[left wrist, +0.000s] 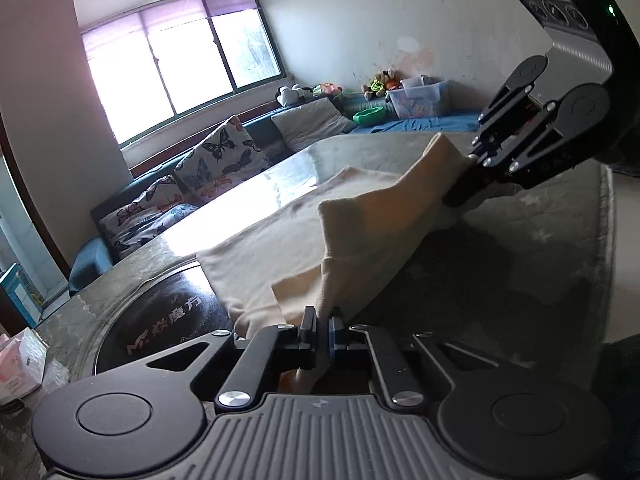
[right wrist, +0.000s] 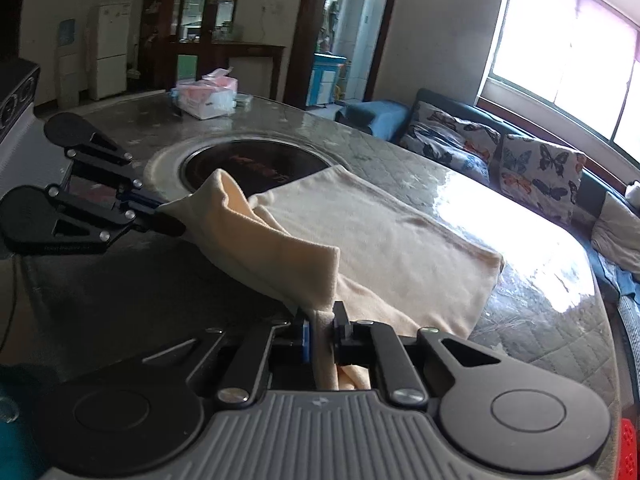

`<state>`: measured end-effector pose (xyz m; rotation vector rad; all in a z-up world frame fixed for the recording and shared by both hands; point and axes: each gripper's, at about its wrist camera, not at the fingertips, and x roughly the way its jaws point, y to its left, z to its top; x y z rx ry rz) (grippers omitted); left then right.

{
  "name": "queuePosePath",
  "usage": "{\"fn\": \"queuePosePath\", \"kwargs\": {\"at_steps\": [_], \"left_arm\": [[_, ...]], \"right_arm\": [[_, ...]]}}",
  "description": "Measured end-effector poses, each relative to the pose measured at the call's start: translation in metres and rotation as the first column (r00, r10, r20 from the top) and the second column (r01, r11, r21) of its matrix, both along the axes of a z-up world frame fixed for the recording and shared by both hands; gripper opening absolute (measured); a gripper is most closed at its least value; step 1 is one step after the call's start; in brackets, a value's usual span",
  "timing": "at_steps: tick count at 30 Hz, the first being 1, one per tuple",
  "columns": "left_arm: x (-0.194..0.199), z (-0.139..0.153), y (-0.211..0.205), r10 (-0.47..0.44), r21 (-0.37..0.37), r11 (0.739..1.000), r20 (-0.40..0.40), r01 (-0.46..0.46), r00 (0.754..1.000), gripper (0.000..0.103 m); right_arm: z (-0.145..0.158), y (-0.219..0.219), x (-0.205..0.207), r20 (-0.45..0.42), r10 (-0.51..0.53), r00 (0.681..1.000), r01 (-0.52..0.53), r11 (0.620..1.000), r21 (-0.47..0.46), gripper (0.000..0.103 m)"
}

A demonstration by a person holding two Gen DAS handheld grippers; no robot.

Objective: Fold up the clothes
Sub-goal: 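Grasp the hem with both grippers and lift it toward the collar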

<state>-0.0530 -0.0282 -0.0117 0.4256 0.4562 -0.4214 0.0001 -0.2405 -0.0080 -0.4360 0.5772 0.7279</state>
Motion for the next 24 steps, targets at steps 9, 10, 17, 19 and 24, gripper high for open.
{"fn": "queuePosePath", "kwargs": {"at_steps": [9,10,17,19,24], "left_arm": [[-0.068,0.025,-0.001,-0.042,-0.041,0.998,-0.043,0.04,0.998,0.006],[-0.076,0.027,-0.001,-0.046,-0.042,0.998,-0.046,0.044,0.998,0.006],[-0.081,0.039,-0.003,-0.038,-0.044,0.998,0.002,0.038,0.999,0.006],[-0.07,0.043,-0.002,-0.031,-0.046,0.998,0.025,0.033,0.999,0.006],[-0.02,0.051,-0.007,-0.015,-0.027,0.999,0.048,0.016,0.999,0.006]], "right_arm": [[0.028,-0.013,-0.068,-0.035,0.116,0.993,-0.117,0.993,-0.034,0.009],[0.031,-0.013,-0.077,-0.038,0.128,0.991,-0.13,0.991,-0.04,0.009],[0.044,-0.013,-0.095,-0.022,0.149,0.989,-0.15,0.987,-0.051,0.008],[0.049,-0.013,-0.089,-0.004,0.135,0.991,-0.135,0.99,-0.045,0.008],[0.057,-0.01,-0.054,0.013,0.085,0.996,-0.085,0.996,-0.021,0.008]]}}
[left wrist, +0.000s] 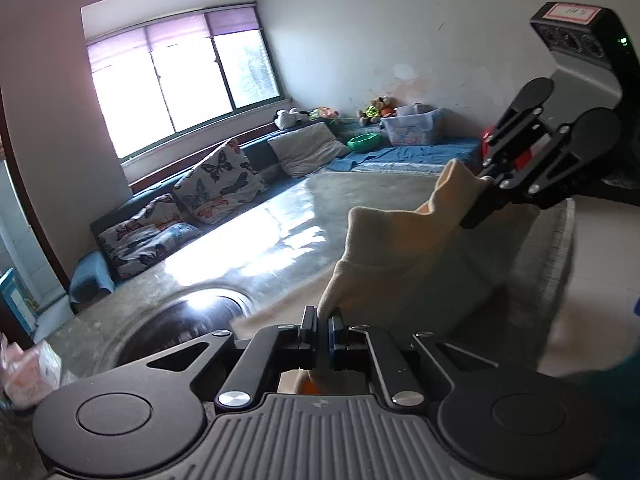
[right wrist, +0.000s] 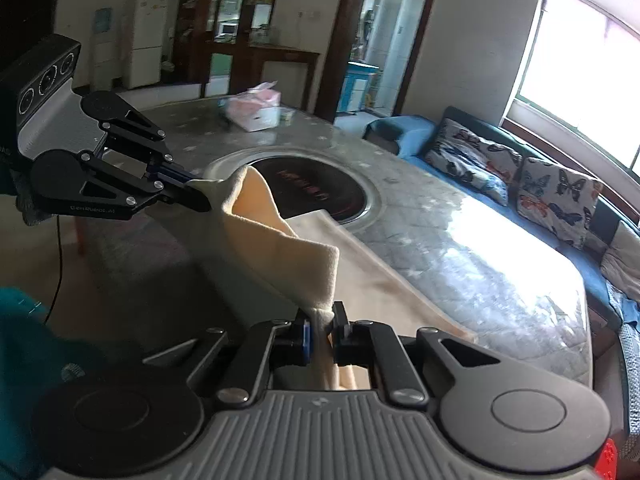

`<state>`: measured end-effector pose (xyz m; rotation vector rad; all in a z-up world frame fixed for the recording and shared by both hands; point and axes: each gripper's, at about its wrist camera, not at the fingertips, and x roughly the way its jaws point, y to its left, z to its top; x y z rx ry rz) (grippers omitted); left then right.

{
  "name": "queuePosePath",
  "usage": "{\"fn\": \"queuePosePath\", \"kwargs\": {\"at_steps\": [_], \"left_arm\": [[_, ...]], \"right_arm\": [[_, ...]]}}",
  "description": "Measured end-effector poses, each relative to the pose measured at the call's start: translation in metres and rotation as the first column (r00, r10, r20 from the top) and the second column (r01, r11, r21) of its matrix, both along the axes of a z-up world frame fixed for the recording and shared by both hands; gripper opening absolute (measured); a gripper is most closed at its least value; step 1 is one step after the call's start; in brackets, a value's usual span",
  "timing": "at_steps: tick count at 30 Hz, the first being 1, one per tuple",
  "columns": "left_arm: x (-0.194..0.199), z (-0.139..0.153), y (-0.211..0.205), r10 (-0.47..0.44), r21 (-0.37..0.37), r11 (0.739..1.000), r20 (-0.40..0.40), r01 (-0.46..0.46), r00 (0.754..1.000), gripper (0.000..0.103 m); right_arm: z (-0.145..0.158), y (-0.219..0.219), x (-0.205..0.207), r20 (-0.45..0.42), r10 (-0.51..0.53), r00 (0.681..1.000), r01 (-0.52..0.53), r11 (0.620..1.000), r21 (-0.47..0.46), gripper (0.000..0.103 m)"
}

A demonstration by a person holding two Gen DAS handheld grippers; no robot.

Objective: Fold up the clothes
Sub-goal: 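Grasp the hem with both grippers and lift it toward the collar, then lay the hem over the collar with both grippers and open them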

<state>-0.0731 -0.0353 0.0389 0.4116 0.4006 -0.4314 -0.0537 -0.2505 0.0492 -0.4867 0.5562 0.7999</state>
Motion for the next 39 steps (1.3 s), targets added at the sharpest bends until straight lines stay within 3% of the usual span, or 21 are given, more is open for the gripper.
{"fn": "queuePosePath", "kwargs": {"at_steps": [9,15,16,21,24,27,31,35,39], "left_arm": [[0.115,-0.023,-0.013,0.066,0.023,0.998,-0.074,-0.064,0.995,0.006],[0.172,-0.061,-0.015,0.195,0.026,0.981,-0.162,-0.193,0.967,0.01],[0.177,-0.065,-0.012,0.218,0.023,0.976,-0.176,-0.217,0.96,0.011],[0.186,-0.067,0.007,0.325,0.021,0.945,-0.19,-0.327,0.926,0.015],[0.175,-0.052,0.009,0.332,-0.036,0.938,-0.192,-0.345,0.924,0.014],[0.161,-0.037,-0.003,0.257,-0.094,0.956,-0.196,-0.279,0.946,0.014],[0.155,-0.035,-0.033,0.139,-0.115,0.979,-0.224,-0.168,0.965,0.014],[0.17,-0.046,-0.047,0.118,-0.108,0.983,-0.261,-0.151,0.958,0.014],[0.192,-0.062,-0.041,0.192,-0.098,0.968,-0.307,-0.231,0.932,0.015]], "right_arm": [[-0.012,0.013,0.096,-0.038,-0.084,0.996,0.084,0.996,-0.006,0.008],[-0.056,0.02,0.155,-0.135,-0.24,0.961,0.244,0.97,0.015,0.011],[-0.064,0.016,0.161,-0.152,-0.268,0.951,0.275,0.961,0.024,0.017],[-0.075,0.0,0.173,-0.158,-0.394,0.906,0.408,0.91,0.073,0.024],[-0.068,-0.01,0.167,-0.158,-0.43,0.889,0.45,0.884,0.126,0.024],[-0.067,-0.003,0.163,-0.195,-0.382,0.904,0.411,0.9,0.143,0.024],[-0.07,0.011,0.162,-0.227,-0.333,0.915,0.369,0.918,0.142,0.024],[-0.082,0.029,0.167,-0.227,-0.334,0.915,0.365,0.925,0.11,0.024],[-0.092,0.041,0.177,-0.22,-0.335,0.916,0.362,0.927,0.093,0.024]]}}
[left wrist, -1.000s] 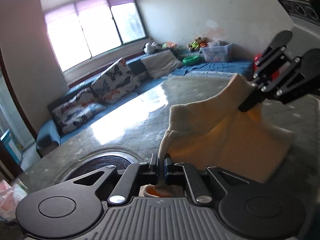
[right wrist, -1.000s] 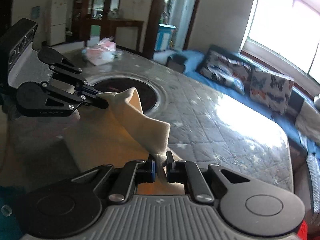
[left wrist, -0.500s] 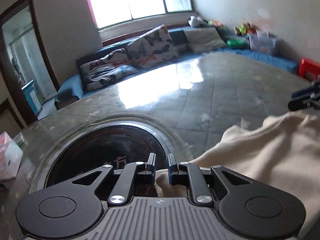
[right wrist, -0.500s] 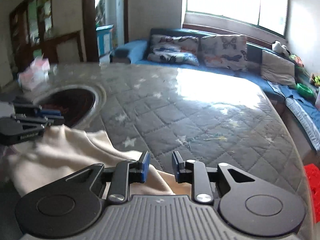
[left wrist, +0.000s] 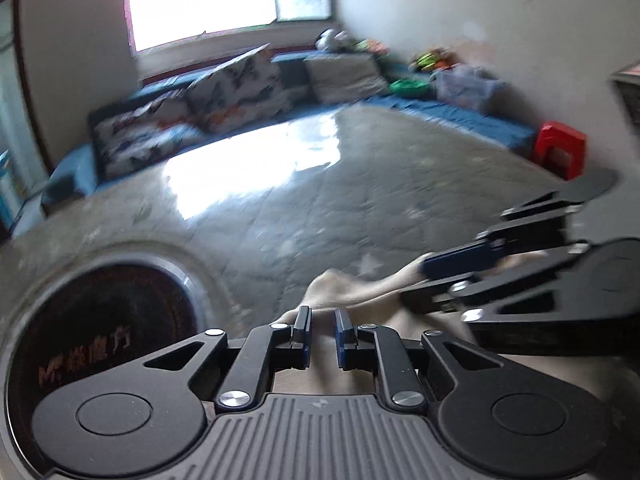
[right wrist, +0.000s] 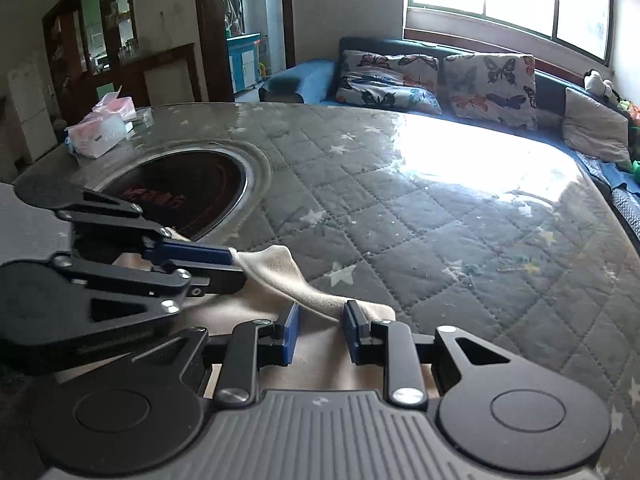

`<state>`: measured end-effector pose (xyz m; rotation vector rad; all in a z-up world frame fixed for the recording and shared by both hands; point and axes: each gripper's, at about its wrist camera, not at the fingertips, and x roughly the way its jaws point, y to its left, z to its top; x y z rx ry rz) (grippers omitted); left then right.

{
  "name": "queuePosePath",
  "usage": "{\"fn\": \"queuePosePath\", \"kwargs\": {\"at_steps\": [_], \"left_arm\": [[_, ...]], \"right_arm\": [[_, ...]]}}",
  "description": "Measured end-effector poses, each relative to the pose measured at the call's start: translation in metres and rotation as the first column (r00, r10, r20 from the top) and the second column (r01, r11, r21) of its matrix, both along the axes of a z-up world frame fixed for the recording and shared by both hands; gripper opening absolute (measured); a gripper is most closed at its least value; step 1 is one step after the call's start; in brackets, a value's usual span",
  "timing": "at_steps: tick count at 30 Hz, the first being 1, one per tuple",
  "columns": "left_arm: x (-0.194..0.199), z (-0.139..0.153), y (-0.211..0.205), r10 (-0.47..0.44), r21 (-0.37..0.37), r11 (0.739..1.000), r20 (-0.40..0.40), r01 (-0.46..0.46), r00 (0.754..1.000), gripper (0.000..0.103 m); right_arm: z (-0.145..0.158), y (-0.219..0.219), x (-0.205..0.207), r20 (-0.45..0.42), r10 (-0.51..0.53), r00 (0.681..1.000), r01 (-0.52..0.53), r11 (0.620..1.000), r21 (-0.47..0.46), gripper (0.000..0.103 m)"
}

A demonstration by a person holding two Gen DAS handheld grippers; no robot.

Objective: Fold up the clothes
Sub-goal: 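Lay the hem over the collar with both grippers and open them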

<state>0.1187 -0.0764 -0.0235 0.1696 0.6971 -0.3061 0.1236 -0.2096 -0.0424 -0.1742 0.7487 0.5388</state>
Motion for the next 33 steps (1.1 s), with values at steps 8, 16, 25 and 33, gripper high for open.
{"fn": "queuePosePath", "kwargs": {"at_steps": [8,16,25,33], "left_arm": [[-0.001,0.0,0.006,0.031,-0.037,0.999,0.003,-0.031,1.0,0.019],[-0.002,-0.003,0.003,0.036,-0.032,0.999,0.018,-0.036,0.999,0.021],[-0.007,-0.001,0.006,0.066,-0.04,0.997,0.027,-0.065,0.997,0.027],[-0.038,0.015,0.021,0.08,-0.072,0.995,0.064,-0.075,0.995,0.026]], "right_arm": [[0.017,-0.026,-0.024,0.059,-0.031,0.998,0.03,0.999,0.022,0.025],[0.0,-0.062,-0.042,0.001,-0.11,0.994,0.11,0.994,0.014,0.024],[0.0,-0.063,-0.029,0.005,-0.146,0.989,0.146,0.989,0.021,0.024],[0.013,-0.032,-0.014,0.038,-0.067,0.997,0.065,0.997,0.05,0.022]]}}
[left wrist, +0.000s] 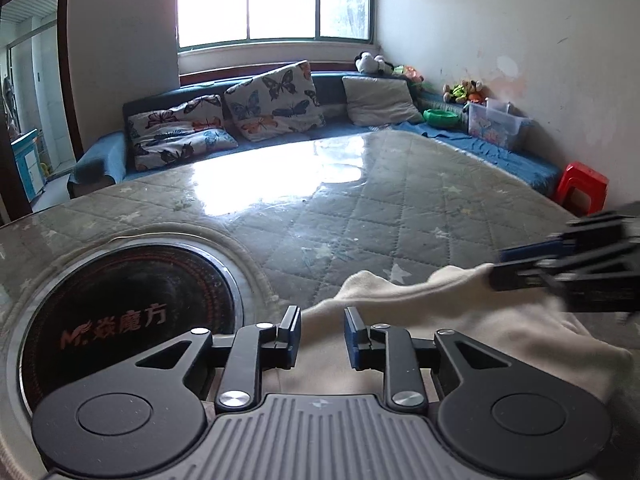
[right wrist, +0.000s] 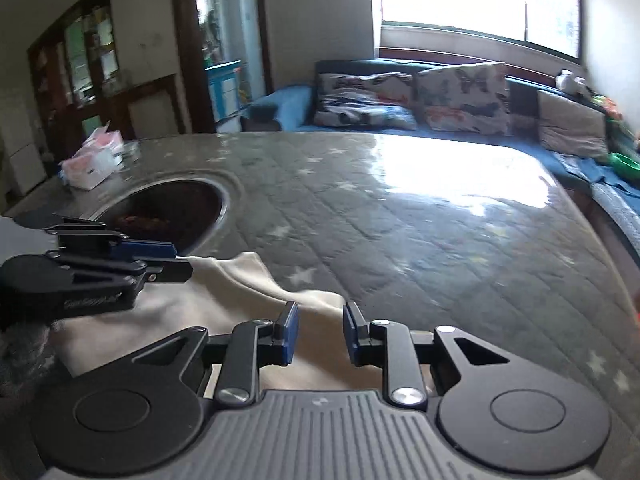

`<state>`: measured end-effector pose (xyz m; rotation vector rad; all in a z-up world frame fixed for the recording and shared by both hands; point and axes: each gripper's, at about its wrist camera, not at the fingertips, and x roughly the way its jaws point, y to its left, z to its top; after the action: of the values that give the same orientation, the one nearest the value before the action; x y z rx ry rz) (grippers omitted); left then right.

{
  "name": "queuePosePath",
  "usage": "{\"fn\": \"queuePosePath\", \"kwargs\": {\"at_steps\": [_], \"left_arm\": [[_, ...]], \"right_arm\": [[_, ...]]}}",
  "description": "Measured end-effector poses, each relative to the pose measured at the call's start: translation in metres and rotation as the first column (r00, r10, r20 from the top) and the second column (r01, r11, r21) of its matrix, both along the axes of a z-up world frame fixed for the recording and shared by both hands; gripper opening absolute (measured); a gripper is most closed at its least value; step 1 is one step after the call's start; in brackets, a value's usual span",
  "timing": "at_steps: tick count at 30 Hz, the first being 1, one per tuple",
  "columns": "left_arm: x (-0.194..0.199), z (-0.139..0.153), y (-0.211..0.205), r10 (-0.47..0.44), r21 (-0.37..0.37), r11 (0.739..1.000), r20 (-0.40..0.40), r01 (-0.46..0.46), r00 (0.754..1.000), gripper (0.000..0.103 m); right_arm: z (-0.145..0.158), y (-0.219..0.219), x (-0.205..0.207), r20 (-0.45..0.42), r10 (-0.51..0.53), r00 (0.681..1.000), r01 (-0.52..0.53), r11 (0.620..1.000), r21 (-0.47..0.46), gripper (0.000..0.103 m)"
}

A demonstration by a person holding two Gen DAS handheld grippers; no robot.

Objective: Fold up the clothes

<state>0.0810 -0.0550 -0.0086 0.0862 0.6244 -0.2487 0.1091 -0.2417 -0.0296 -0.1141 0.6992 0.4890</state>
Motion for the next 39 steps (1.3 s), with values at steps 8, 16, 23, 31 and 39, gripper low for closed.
{"fn": "queuePosePath", "kwargs": {"at_steps": [8,16,23,31,39], "left_arm": [[-0.026,-0.011,0.026,0.057,0.013,0.998,-0.029,-0.057,0.998,0.026],[-0.046,-0.009,0.046,0.139,-0.026,0.99,-0.011,-0.139,0.99,0.026],[-0.059,-0.016,0.052,0.17,-0.051,0.984,-0.045,-0.172,0.984,0.025],[-0.075,-0.015,0.056,0.171,-0.1,0.979,-0.092,-0.179,0.981,0.025],[-0.085,0.003,0.055,0.172,-0.088,0.98,-0.046,-0.176,0.984,0.025]], "right_arm": [[-0.009,0.02,0.013,-0.007,0.017,1.0,-0.017,0.999,-0.027,0.02],[0.009,0.027,-0.032,0.052,0.162,0.985,-0.16,0.986,-0.039,0.023],[0.002,0.064,-0.071,0.034,0.374,0.927,-0.371,0.926,-0.07,0.023],[-0.009,0.076,-0.081,-0.03,0.435,0.9,-0.436,0.894,-0.098,0.023],[0.0,0.05,-0.097,-0.021,0.41,0.912,-0.41,0.911,-0.04,0.023]]}}
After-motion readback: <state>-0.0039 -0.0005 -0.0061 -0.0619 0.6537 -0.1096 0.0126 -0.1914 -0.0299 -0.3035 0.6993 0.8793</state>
